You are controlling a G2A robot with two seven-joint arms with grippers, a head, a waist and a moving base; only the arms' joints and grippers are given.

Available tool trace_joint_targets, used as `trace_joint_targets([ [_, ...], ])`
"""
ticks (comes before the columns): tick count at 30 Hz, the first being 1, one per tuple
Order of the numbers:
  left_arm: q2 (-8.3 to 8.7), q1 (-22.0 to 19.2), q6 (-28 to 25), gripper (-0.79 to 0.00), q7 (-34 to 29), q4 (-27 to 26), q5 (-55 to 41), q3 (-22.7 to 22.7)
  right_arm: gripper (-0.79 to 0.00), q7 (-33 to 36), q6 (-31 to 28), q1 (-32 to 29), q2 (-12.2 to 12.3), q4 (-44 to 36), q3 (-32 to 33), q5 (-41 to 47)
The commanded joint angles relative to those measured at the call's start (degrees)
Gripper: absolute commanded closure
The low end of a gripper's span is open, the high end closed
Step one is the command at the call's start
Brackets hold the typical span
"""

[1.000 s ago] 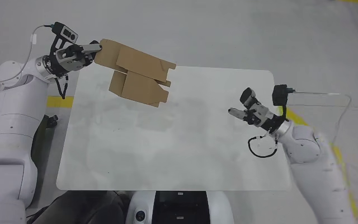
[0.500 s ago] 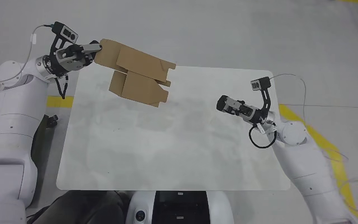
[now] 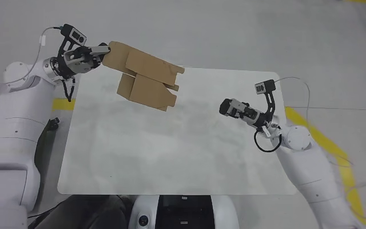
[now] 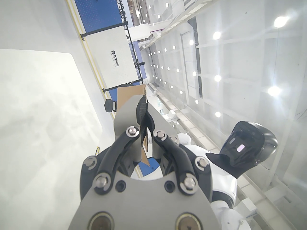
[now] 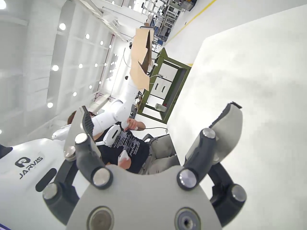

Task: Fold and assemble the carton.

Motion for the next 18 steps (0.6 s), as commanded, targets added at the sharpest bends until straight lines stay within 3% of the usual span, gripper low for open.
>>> trace_joint_targets([
  [1,-0.43,0.0,3.2,0.0,-1.6,-0.2,-1.3,0.8,-0.785,0.1,0.8,0.4,-0.2,0.2,-0.6,1.1],
  [6,-2.13,-2.1,8.6,0.0,-5.7,2.8,-3.1,4.1,-0.785,0.8,2.5,1.2,-1.1,1.2,-2.8,5.1],
  [18,-7.98,-8.3,5.3,0.0,-7.3,12.6,-2.5,13.3,-0.785,1.2,1.7,0.8,-2.2,-0.2,-5.0,6.2],
])
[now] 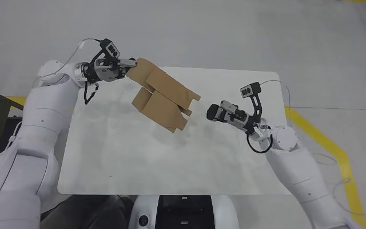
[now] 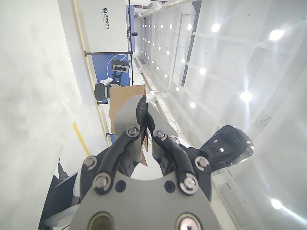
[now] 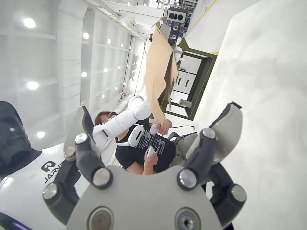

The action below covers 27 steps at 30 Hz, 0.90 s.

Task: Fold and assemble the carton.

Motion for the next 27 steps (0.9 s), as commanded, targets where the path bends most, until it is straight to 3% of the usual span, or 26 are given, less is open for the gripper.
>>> trace_joint_targets([
  [1,-0.93,-0.8,-0.2,0.0,0.0,1.6,-0.8,0.9,-0.785,-0.8,-0.3,-0.3,-0.1,-0.8,0.0,-0.9],
  [6,-2.53,-2.2,-1.0,0.0,0.0,4.7,-1.7,2.2,-0.785,-2.8,-0.2,-0.6,-0.2,-1.4,0.0,-4.4],
  [27,-2.53,-2.2,-1.0,0.0,0.0,4.7,-1.7,2.2,-0.785,-3.9,-0.4,-0.9,-0.1,-1.5,0.6,-6.7],
])
